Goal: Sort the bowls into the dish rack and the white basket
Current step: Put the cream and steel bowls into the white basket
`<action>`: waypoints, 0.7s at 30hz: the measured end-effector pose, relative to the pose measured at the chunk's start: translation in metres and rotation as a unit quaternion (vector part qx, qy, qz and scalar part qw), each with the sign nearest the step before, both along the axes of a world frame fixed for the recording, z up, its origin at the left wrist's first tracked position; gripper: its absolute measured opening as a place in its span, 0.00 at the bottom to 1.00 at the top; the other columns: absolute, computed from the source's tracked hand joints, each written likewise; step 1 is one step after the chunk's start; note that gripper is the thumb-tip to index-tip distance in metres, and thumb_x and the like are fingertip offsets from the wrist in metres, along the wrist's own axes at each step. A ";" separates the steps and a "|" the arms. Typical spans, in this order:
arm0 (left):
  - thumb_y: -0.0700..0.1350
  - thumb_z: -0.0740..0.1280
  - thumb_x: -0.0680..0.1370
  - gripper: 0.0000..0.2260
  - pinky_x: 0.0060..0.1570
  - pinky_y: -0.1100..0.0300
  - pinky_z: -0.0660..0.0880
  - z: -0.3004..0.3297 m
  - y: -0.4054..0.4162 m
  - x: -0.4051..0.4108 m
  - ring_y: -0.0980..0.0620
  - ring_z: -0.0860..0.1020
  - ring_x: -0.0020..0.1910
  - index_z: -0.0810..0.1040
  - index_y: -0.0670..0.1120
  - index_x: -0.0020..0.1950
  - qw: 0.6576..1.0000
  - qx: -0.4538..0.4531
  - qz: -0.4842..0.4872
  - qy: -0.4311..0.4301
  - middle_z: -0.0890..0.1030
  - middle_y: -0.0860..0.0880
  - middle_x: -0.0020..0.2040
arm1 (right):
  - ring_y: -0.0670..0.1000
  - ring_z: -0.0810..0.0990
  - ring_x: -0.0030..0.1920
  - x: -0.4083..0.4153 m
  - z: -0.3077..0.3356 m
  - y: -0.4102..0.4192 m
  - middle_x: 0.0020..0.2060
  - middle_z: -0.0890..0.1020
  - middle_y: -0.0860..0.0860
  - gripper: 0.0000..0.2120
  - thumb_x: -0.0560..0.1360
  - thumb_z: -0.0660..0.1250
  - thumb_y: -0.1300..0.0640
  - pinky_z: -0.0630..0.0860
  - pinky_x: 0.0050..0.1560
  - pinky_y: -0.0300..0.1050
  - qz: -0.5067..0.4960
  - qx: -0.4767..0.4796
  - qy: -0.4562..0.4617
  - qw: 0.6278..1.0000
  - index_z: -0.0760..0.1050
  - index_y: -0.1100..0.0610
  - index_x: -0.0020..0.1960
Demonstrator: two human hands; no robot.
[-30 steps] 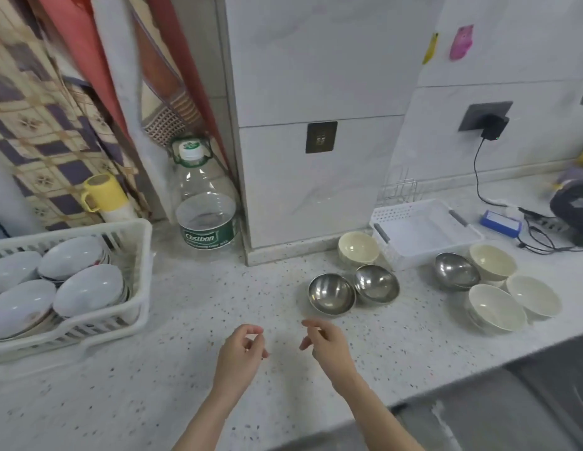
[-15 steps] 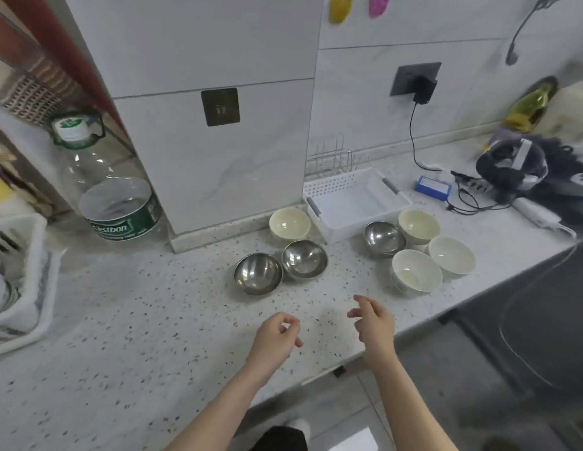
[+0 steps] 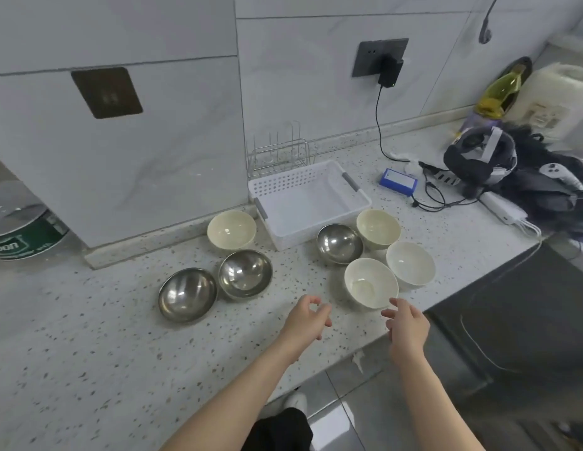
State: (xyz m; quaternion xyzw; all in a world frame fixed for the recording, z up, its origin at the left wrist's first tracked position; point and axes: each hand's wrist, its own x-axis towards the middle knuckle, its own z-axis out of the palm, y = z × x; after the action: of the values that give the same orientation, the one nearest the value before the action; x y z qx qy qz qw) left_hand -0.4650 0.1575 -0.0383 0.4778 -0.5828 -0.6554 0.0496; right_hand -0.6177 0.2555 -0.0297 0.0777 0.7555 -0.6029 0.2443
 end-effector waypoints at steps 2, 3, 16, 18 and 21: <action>0.57 0.61 0.79 0.20 0.32 0.64 0.68 -0.004 -0.001 -0.021 0.56 0.75 0.35 0.66 0.52 0.68 1.000 0.019 0.000 -0.010 0.82 0.52 0.50 | 0.49 0.72 0.34 -0.017 -0.004 -0.003 0.36 0.81 0.54 0.11 0.77 0.61 0.54 0.69 0.36 0.43 -0.023 0.017 -0.008 1.000 0.80 0.58 0.51; 0.57 0.62 0.78 0.21 0.32 0.63 0.68 -0.007 -0.002 -0.030 0.56 0.75 0.35 0.65 0.52 0.69 1.000 0.026 -0.003 -0.017 0.82 0.52 0.50 | 0.50 0.72 0.35 -0.025 -0.006 -0.004 0.36 0.81 0.54 0.12 0.77 0.61 0.53 0.70 0.39 0.45 -0.034 0.024 -0.010 0.999 0.80 0.58 0.50; 0.52 0.66 0.77 0.19 0.24 0.64 0.64 -0.022 0.016 -0.094 0.54 0.75 0.32 0.67 0.49 0.66 0.985 0.138 0.100 -0.014 0.85 0.47 0.46 | 0.50 0.77 0.40 -0.098 -0.015 -0.011 0.45 0.83 0.52 0.13 0.78 0.61 0.48 0.69 0.35 0.43 0.039 0.036 -0.058 0.997 0.70 0.53 0.60; 0.46 0.65 0.77 0.17 0.23 0.65 0.63 -0.022 0.020 -0.103 0.54 0.74 0.30 0.68 0.47 0.65 0.979 0.153 0.136 -0.008 0.85 0.44 0.46 | 0.51 0.76 0.38 -0.108 -0.016 -0.011 0.42 0.83 0.53 0.12 0.78 0.61 0.51 0.68 0.35 0.44 0.061 0.050 -0.067 0.995 0.70 0.54 0.59; 0.41 0.63 0.77 0.16 0.22 0.65 0.62 -0.022 0.029 -0.113 0.54 0.72 0.28 0.68 0.46 0.65 0.968 0.163 0.193 -0.003 0.85 0.40 0.45 | 0.51 0.73 0.36 -0.121 -0.021 -0.008 0.39 0.83 0.53 0.11 0.77 0.61 0.55 0.68 0.34 0.45 0.107 0.072 -0.078 0.989 0.71 0.57 0.57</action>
State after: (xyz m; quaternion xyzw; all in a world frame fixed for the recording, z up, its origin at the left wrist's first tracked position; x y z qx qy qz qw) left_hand -0.5779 0.1861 -0.0604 0.5849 -0.3649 -0.7182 0.0944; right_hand -0.7389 0.2473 -0.0512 0.0604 0.7796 -0.5096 0.3591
